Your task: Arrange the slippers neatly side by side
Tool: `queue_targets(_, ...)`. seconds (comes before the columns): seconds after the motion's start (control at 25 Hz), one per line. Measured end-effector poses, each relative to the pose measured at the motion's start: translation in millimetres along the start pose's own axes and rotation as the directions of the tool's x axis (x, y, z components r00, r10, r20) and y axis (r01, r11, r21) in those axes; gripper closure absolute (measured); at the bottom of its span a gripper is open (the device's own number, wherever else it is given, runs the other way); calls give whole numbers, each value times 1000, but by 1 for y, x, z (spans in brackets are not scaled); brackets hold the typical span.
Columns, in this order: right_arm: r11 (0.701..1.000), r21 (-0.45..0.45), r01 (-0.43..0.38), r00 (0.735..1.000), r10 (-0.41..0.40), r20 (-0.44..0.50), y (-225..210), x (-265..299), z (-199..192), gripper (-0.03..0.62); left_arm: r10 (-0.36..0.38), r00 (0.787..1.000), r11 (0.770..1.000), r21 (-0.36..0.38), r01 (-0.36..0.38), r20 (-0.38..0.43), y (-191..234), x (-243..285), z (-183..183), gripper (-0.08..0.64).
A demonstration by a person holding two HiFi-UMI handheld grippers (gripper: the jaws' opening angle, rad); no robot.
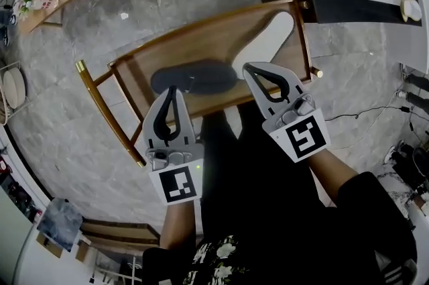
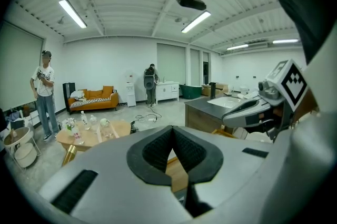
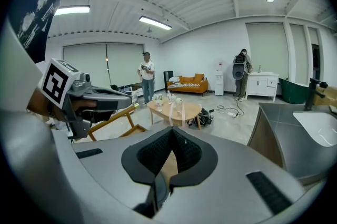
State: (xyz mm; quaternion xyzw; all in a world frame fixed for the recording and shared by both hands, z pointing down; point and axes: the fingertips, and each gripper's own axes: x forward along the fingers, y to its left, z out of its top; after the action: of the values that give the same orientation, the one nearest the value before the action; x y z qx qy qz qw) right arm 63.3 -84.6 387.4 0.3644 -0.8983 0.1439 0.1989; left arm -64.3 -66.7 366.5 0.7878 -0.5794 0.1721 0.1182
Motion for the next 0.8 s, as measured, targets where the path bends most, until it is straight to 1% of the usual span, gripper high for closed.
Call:
queue_targets(0.16,1000,13,18,999,-18,-27,-5,2,-18,594,-32,999,999,24,33,-31,-4,11,-14,558)
queue_targets(0.32,999,26,28,998,-26,-64,-8,3,-38,594,-83,992,993,71,90,-98,-11,22,-36,560)
queue_targets(0.4,999,26,29,997,-27,-79,-9,5,-46,594,-112,985,990,74,122,-133,-15,28,-45,560)
queue_targets(0.52,999,39,34,996,-31,-85,-9,7,-54,594,-142,976,985,71,155,-164,-21,33,-55,560)
queue_targets(0.68,998,49,31,993,-25,-111,-9,10,-68,594,-165,964,984,28,174,-210,-22,39,-74,560)
queue_targets(0.72,998,53,31,993,-24,-114,-9,11,-71,594,-184,956,981,13,191,-228,-24,40,-81,560)
queue_targets(0.8,997,63,35,993,-28,-116,-10,12,-77,594,-254,931,967,-44,251,-263,-32,43,-95,560)
